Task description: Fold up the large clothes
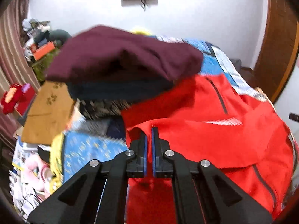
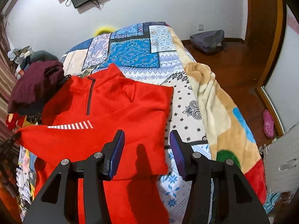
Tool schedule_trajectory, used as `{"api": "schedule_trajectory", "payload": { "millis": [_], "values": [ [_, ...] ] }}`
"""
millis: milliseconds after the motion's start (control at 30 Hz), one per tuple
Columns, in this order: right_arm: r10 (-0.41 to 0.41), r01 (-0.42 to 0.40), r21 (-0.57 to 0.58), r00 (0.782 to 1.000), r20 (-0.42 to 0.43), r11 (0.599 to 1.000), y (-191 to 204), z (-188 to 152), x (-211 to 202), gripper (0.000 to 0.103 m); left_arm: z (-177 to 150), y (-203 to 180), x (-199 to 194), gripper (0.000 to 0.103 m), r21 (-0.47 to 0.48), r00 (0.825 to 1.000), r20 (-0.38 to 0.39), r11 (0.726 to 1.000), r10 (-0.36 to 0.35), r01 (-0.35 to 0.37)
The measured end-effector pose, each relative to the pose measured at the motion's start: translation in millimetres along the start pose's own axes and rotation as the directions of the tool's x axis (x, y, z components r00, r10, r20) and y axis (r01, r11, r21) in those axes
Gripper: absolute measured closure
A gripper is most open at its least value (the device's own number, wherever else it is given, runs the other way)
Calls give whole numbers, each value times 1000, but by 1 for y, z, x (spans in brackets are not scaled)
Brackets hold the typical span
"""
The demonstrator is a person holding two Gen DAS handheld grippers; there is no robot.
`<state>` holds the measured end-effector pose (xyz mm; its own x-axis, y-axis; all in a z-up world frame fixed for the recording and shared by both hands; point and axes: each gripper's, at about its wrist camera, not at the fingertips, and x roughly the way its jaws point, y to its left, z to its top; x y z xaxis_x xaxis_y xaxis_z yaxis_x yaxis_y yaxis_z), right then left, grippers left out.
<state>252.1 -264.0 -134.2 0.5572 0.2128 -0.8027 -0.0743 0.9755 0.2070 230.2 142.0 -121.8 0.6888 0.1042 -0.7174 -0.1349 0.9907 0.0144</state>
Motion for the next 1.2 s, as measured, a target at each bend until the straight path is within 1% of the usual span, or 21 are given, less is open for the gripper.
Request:
{"api": "schedule_trajectory", "payload": {
  "millis": [67,133,233,300,367,433,467,500,567,633,700,767,867,933,967,1067,1200],
  "values": [
    [-10,10,3,1000,-8,1000,-1,0,7,57,2,9,5,100,-25,1000,6,1000,13,-13],
    [-21,21,3,999,-40,1000,-2,-4,18,56,-3,17,20,100,-52,999,-37,999,-12,10],
    [-33,33,-3,993,-113,999,-3,-16,41,56,-24,22,46,100,-49,992,-127,999,14,-20],
    [-29,30,0,991,-129,1000,-5,-24,48,54,-44,27,66,99,-47,980,-197,998,37,-47],
    [-21,22,6,993,-113,1000,-6,-26,46,49,-62,31,84,98,-54,963,-268,997,32,-48],
    [-28,28,1,993,-117,1000,-5,-26,45,48,-79,33,98,98,-54,943,-329,997,42,-63],
    [-32,32,-5,992,-122,999,-5,-26,44,48,-83,33,101,97,-49,939,-340,996,49,-70],
    [-35,35,-8,991,-126,999,-4,-25,44,48,-85,33,101,95,-41,937,-344,996,57,-76],
    [-41,38,-23,990,-136,999,-2,-23,43,48,-84,33,97,91,-27,937,-341,996,73,-87],
    [-45,40,-37,989,-139,998,1,-21,41,48,-78,32,91,82,-24,941,-330,996,73,-86],
    [-45,38,-57,991,-128,998,3,-16,37,48,-66,31,78,63,-28,954,-292,997,58,-70],
    [-38,30,-73,993,-112,997,6,-11,32,48,-51,26,65,55,-15,970,-237,998,53,-58],
    [-20,12,-92,996,-86,996,12,-1,26,48,-28,9,49,54,27,986,-165,999,21,-16],
    [7,-13,-96,997,-71,995,16,7,24,48,-15,-5,41,53,52,992,-123,999,-6,13],
    [19,-25,-96,998,-66,995,18,12,23,48,-7,-13,40,50,66,995,-101,997,-24,31],
    [43,-48,-100,998,-54,994,25,26,26,48,11,-34,46,48,105,997,-72,993,-39,47],
    [71,-77,-126,996,-52,989,37,44,36,48,33,-56,68,48,128,996,-72,990,-50,59]
  ]
}}
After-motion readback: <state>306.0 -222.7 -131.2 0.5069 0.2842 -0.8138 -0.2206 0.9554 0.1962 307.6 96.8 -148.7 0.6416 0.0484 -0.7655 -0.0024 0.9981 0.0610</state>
